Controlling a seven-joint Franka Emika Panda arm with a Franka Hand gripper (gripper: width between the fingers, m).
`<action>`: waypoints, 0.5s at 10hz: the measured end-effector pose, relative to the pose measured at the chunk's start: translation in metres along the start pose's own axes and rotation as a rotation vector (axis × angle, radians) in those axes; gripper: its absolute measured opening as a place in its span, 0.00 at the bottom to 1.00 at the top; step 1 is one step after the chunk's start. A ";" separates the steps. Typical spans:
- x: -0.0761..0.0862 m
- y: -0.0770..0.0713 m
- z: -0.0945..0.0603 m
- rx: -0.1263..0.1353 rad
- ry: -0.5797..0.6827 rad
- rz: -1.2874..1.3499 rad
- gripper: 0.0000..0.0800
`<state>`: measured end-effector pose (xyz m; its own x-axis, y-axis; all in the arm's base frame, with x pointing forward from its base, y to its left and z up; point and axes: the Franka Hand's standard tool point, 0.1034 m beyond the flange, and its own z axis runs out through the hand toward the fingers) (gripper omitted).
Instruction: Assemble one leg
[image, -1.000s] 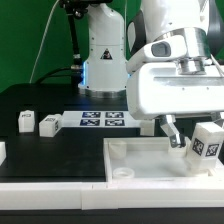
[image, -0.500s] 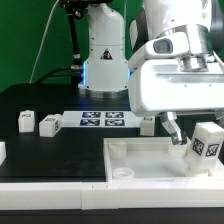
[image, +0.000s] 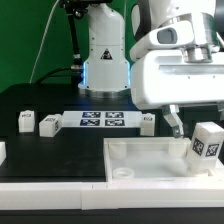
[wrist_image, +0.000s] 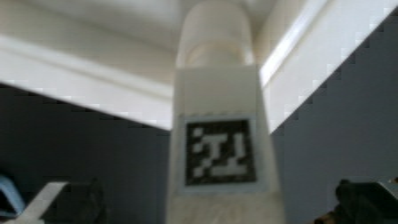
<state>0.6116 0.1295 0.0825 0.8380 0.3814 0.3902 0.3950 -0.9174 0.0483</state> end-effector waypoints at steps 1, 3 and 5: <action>0.000 0.000 -0.003 0.022 -0.097 0.005 0.81; -0.007 0.002 -0.005 0.050 -0.260 0.027 0.81; -0.006 0.000 -0.008 0.081 -0.401 0.029 0.81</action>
Offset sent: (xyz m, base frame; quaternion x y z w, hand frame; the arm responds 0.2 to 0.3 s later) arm 0.0067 -0.0133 0.0030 -0.0197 -0.1670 -0.0072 0.9857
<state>0.6035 0.1258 0.0878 0.9232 0.3844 -0.0001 0.3842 -0.9226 -0.0360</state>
